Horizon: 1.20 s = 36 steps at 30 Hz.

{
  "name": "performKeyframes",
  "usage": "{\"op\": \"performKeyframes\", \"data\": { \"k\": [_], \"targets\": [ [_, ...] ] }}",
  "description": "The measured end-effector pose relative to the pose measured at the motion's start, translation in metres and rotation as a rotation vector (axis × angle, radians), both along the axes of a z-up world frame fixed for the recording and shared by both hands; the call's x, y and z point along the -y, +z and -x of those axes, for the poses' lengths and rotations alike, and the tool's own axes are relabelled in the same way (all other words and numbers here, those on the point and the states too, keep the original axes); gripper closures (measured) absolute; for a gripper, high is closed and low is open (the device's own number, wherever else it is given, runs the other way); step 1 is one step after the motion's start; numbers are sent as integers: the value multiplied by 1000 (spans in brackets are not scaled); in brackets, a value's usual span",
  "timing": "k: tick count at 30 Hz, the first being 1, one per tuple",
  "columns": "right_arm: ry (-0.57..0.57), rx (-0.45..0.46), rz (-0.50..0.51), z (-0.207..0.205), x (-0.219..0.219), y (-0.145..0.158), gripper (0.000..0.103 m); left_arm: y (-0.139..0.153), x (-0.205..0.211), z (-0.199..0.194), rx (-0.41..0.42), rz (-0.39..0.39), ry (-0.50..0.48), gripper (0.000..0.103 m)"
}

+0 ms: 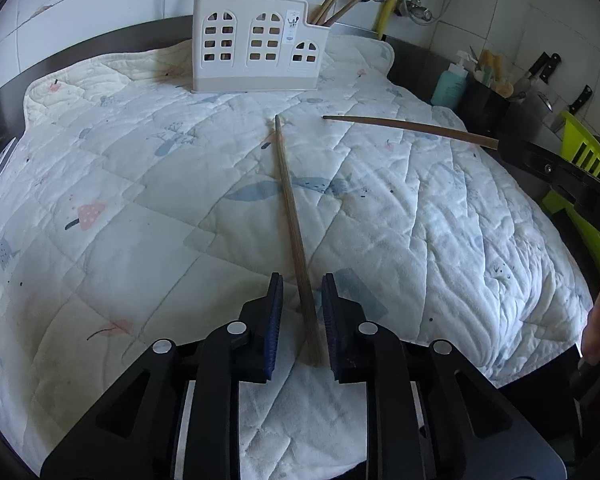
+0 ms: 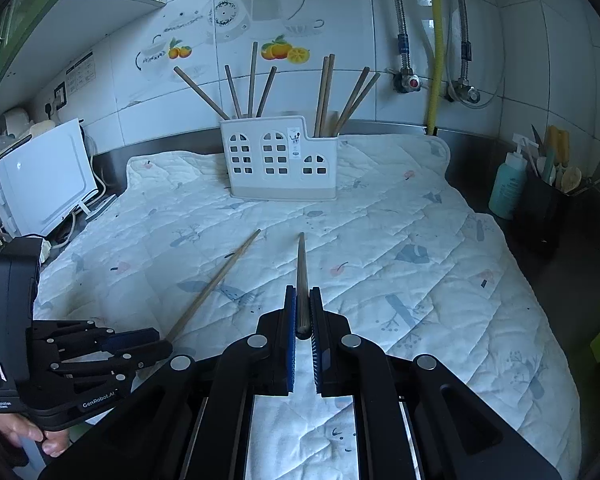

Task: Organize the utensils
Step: 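Lift both held chopsticks and carry them above the white holder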

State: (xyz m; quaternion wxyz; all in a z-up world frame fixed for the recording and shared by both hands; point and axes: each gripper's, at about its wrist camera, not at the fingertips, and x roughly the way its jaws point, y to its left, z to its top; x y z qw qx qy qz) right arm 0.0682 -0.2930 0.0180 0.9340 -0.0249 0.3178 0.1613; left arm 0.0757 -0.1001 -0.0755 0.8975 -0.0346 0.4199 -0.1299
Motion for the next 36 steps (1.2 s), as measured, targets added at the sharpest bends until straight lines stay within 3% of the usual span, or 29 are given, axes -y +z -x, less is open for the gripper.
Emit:
{"op": "performKeyframes", "data": {
  "k": [4, 7, 11, 23, 36],
  "targets": [
    [0, -7, 0, 1, -2, -2, 96, -3, 3, -1, 3, -24, -12, 83],
    [2, -1, -5, 2, -2, 1, 96, -2, 6, -4, 1, -56, -20, 94],
    [6, 21, -9, 3, -3, 9, 96, 3, 1, -7, 1, -57, -23, 98],
    [19, 118, -43, -8, -3, 57, 96, 67, -16, -19, 204, -50, -19, 98],
    [113, 127, -55, -82, -10, 128, 97, 117, -35, -70, 255, -4, -15, 98]
  ]
}}
